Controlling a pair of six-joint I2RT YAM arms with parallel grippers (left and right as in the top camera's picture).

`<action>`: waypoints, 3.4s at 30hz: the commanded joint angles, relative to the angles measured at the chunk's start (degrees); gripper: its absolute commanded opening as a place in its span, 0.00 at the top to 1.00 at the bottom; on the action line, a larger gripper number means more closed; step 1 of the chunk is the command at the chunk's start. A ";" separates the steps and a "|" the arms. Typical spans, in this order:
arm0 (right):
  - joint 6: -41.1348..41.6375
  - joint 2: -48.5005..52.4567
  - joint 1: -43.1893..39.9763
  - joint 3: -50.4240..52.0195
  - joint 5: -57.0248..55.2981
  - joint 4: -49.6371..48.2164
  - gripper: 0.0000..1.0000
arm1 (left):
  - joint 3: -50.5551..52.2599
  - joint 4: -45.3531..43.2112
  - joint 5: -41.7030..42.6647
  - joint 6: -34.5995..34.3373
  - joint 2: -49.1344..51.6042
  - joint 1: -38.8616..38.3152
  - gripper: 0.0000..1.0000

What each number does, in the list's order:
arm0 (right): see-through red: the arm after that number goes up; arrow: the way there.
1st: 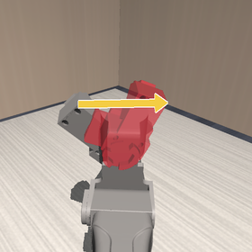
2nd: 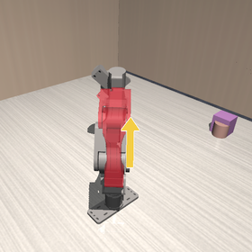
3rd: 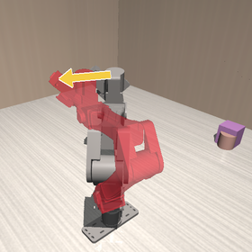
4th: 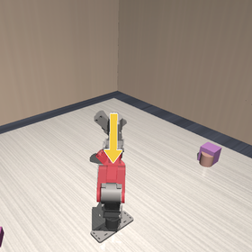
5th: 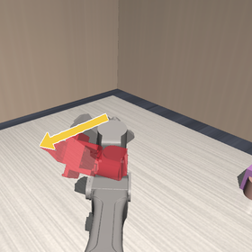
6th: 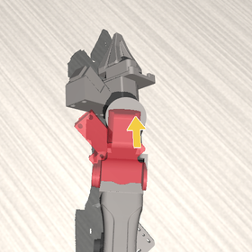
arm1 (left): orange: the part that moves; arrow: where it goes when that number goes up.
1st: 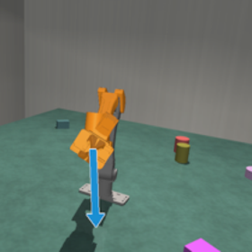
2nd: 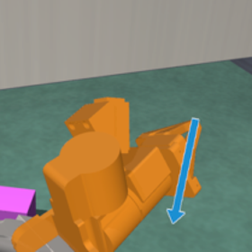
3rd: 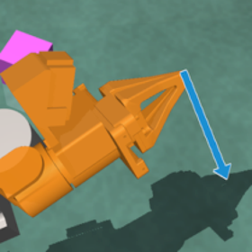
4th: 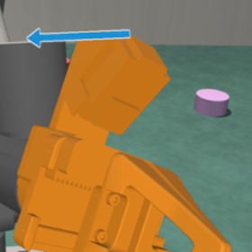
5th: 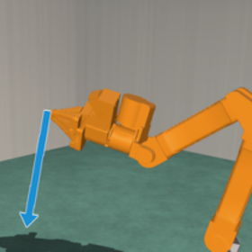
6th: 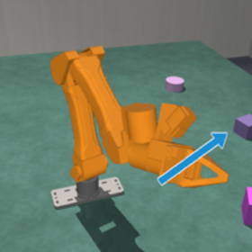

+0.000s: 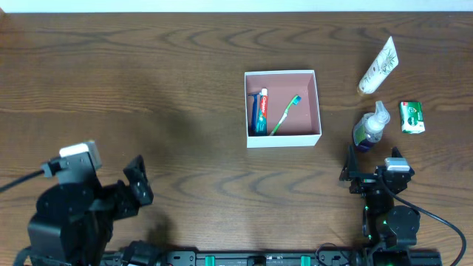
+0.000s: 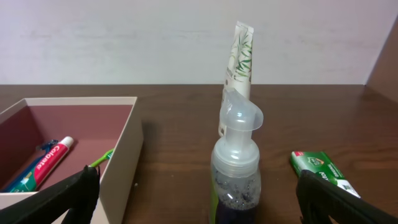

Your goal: Pack container

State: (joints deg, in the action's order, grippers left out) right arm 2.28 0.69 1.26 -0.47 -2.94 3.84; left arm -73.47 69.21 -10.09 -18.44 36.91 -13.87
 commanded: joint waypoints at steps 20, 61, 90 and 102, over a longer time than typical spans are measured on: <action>5.05 -0.31 0.15 0.15 0.46 -2.45 0.01 | 9.31 1.07 -1.07 -3.30 -0.26 0.35 0.02; -22.56 57.22 -1.84 -78.66 0.15 53.46 0.01 | 9.31 1.07 -1.07 -3.30 -0.26 0.35 0.02; -15.61 86.66 -11.39 -88.17 12.61 65.57 0.01 | 9.31 1.07 -1.09 -3.30 -0.26 0.35 0.02; -15.58 89.24 -11.32 -86.66 5.62 66.69 0.01 | 9.31 1.07 -1.07 -3.30 -0.26 0.35 0.02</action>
State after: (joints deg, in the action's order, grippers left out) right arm -14.09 89.06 -9.74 -87.37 3.31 70.50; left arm -64.20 70.24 -10.72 -21.21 36.64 -13.87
